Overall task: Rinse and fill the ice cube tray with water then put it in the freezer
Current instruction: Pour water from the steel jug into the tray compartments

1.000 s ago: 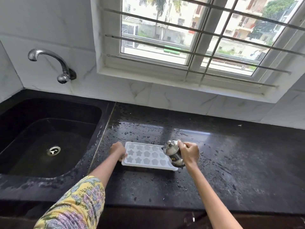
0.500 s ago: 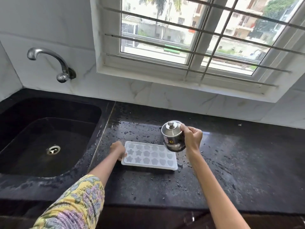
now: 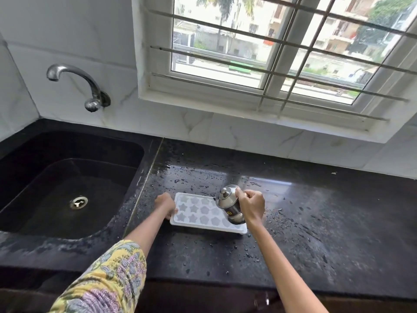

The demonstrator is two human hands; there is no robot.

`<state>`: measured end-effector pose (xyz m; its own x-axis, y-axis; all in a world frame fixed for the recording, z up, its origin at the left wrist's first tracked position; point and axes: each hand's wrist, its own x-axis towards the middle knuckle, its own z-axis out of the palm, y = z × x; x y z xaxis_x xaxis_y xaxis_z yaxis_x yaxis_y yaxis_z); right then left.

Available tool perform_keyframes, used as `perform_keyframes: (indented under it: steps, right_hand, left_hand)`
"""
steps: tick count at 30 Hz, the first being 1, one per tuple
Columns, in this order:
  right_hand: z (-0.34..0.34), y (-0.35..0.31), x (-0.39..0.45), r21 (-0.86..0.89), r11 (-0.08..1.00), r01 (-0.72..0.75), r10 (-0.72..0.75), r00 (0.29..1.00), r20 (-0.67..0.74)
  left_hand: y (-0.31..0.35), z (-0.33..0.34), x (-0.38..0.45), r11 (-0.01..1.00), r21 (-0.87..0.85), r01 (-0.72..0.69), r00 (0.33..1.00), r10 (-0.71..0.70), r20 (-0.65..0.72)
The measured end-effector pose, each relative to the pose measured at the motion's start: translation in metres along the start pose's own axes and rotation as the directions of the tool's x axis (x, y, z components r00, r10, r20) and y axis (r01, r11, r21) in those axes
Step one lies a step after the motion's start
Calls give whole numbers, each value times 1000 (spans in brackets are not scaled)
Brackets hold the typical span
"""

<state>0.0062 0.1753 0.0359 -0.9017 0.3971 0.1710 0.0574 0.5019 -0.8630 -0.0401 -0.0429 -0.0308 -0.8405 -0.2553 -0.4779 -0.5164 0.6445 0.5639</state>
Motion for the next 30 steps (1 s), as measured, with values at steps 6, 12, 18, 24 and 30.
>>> perform_keyframes:
  steps: [6,12,18,24,30]
  right_hand:
    - [-1,-2,-4,-66,997,33,-32,999,11]
    - [-2,-7,4,-25,998,56,-56,998,-13]
    - [-3,-8,6,-17,998,53,-53,998,-24]
    - [0,1,-2,-46,998,33,-34,999,-6]
    - [-2,0,-2,-41,999,26,-27,1000,-17]
  left_hand:
    - [-1,0,1,1000,24,-7,1000,7,9]
    - [-1,1,3,1000,15,3,1000,-3,-3]
    - [1,2,3,1000,21,15,1000,-15,-1]
    - [1,2,1,999,35,17,1000,-17,-13]
    - [-3,2,5,1000,28,9,1000,-10,2]
